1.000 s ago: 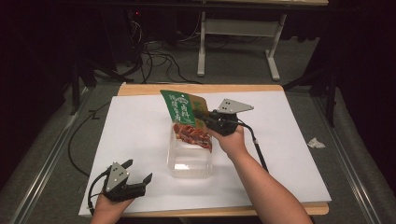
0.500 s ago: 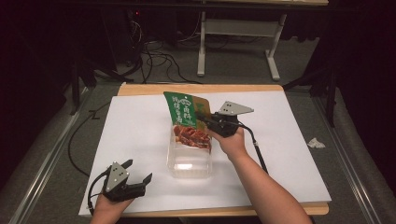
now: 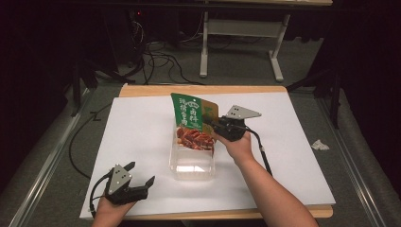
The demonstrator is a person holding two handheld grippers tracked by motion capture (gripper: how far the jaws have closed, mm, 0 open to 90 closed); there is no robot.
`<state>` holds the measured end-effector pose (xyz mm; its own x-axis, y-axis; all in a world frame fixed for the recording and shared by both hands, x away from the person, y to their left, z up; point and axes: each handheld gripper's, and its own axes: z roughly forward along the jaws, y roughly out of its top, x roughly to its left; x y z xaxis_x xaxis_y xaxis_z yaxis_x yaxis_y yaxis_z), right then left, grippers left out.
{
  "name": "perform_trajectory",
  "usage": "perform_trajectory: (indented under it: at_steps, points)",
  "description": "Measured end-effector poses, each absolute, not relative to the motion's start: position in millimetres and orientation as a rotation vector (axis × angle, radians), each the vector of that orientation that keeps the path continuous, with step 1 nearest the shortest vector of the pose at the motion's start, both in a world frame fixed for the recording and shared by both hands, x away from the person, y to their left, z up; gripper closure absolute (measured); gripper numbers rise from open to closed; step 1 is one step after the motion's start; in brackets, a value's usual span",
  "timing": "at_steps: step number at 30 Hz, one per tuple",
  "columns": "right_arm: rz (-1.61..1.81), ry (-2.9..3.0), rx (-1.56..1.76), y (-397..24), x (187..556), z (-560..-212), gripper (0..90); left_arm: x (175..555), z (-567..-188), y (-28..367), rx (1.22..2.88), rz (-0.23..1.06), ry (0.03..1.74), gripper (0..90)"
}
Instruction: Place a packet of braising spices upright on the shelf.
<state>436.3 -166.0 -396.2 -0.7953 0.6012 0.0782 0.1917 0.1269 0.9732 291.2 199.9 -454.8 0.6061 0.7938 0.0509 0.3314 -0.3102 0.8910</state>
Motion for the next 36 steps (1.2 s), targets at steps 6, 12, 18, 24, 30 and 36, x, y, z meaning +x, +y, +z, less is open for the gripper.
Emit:
perform_trajectory:
  at_steps: [6, 12, 18, 24, 30, 36]
  points:
    - [1.693, 2.101, 0.782, -164.5, 437.7, -393.1, 80.0, 291.5, -454.8, 200.7, 1.895, 0.617, 0.9, 15.1]
    - [1.684, 2.119, 0.814, -163.6, 439.7, -391.3, 62.6, 291.5, -454.6, 200.7, 1.891, 0.618, 0.901, 15.1]
    - [1.671, 2.112, 0.839, -163.4, 439.0, -387.3, 45.7, 291.7, -454.4, 200.2, 1.894, 0.619, 0.898, 15.1]
    - [1.641, 2.11, 0.843, -163.4, 437.5, -385.8, 30.9, 291.7, -454.4, 199.8, 1.893, 0.618, 0.896, 15.1]
    - [1.612, 2.117, 0.873, -164.7, 437.9, -384.4, 20.5, 292.2, -454.7, 199.2, 1.896, 0.616, 0.895, 15.1]
    - [1.609, 2.097, 0.888, -168.2, 435.8, -380.5, 18.3, 292.5, -455.0, 199.2, 1.896, 0.614, 0.896, 15.1]
